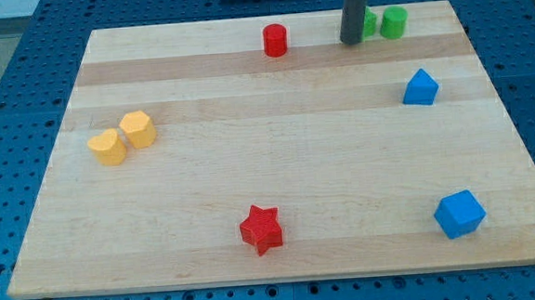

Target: Move the red circle towards bottom center of the board

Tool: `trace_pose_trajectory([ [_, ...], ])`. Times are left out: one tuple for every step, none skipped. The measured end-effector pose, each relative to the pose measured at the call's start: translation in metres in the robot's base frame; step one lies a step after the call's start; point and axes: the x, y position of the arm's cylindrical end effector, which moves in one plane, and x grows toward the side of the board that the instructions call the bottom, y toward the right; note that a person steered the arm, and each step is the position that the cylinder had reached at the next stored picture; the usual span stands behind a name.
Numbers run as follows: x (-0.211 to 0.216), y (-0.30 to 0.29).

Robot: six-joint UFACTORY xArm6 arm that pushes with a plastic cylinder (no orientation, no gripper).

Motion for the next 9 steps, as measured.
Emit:
trace_pose_trajectory([
  [0.009,-0.032],
  [0.009,-0.04],
  [-0.013,-0.045],
  [-0.023,-0.061],
  [-0.023,-0.083],
  [-0.012,-0.111],
  [-0.011,-0.112],
  [-0.021,-0.112],
  [-0.033,-0.126],
])
